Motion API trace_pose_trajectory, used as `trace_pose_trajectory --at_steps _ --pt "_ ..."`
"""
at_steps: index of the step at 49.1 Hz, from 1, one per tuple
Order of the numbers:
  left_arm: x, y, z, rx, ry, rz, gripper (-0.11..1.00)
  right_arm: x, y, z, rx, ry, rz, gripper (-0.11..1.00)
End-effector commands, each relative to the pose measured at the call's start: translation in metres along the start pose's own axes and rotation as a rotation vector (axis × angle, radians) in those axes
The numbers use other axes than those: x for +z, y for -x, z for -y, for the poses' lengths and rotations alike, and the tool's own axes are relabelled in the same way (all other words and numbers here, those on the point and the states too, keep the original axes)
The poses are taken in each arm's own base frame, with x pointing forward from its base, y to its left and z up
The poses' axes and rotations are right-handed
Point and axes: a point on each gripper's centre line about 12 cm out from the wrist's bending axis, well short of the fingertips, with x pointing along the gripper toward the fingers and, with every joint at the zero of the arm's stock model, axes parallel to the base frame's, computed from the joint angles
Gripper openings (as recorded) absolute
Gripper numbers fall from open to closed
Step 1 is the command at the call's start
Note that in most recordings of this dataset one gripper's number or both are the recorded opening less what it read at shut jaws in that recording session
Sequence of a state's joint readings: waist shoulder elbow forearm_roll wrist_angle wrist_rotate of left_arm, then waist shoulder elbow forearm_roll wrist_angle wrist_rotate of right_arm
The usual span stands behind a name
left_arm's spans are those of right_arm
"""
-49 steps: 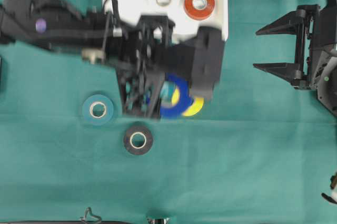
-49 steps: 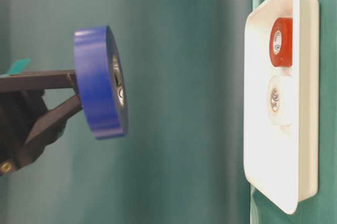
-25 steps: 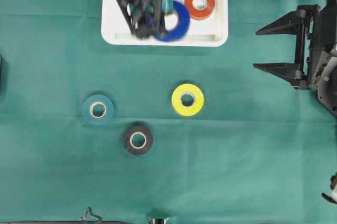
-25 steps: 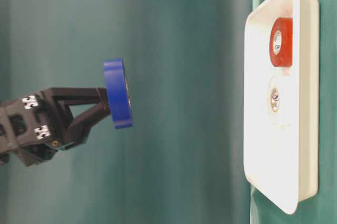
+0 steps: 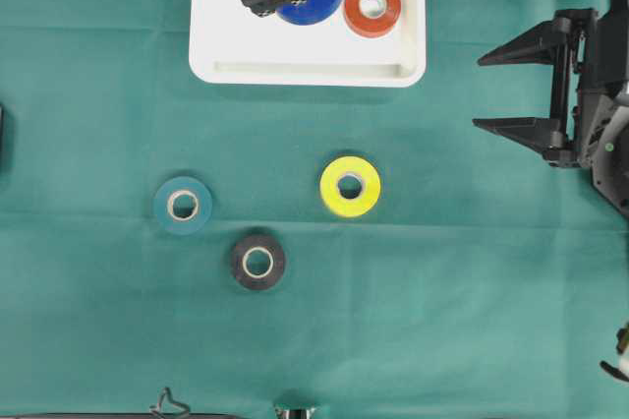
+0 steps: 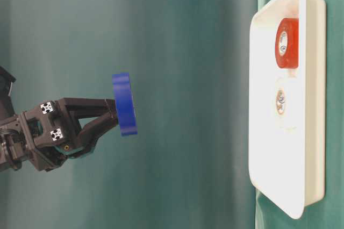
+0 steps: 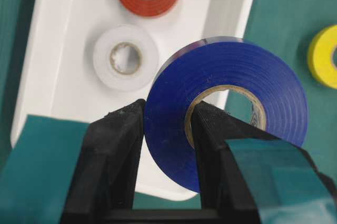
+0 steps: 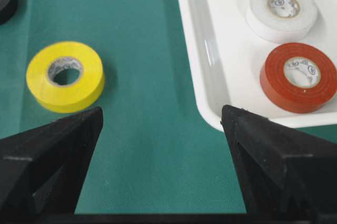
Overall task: Pick up the tape from a random location and place it into the white case.
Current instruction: 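Lower the blue tape into the tray and open the left gripper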
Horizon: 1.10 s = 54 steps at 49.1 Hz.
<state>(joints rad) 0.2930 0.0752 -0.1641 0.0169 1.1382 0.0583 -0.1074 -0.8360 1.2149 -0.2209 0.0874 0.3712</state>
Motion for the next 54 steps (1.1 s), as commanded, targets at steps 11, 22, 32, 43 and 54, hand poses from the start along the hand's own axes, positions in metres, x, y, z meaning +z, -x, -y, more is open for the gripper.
trace_pose_trajectory --at_steps 11,22,32,43,54 --pt "-0.008 0.025 -0.008 0.014 0.019 0.034 0.22 0.008 0.0 -0.001 0.0 0.007 0.017 0.88" --pt "-0.03 0.025 -0.019 0.027 0.047 0.007 0.22 0.008 0.0 -0.001 0.0 0.008 0.017 0.88" --pt "-0.037 0.024 -0.019 0.028 0.047 0.01 0.22 0.01 0.0 -0.001 0.001 0.01 0.022 0.88" --pt "-0.036 0.024 -0.019 0.028 0.049 0.013 0.22 0.01 0.0 -0.001 0.001 0.008 0.023 0.88" --pt "-0.036 0.024 -0.019 0.027 0.049 0.011 0.22 0.01 0.0 -0.001 0.001 0.008 0.023 0.88"
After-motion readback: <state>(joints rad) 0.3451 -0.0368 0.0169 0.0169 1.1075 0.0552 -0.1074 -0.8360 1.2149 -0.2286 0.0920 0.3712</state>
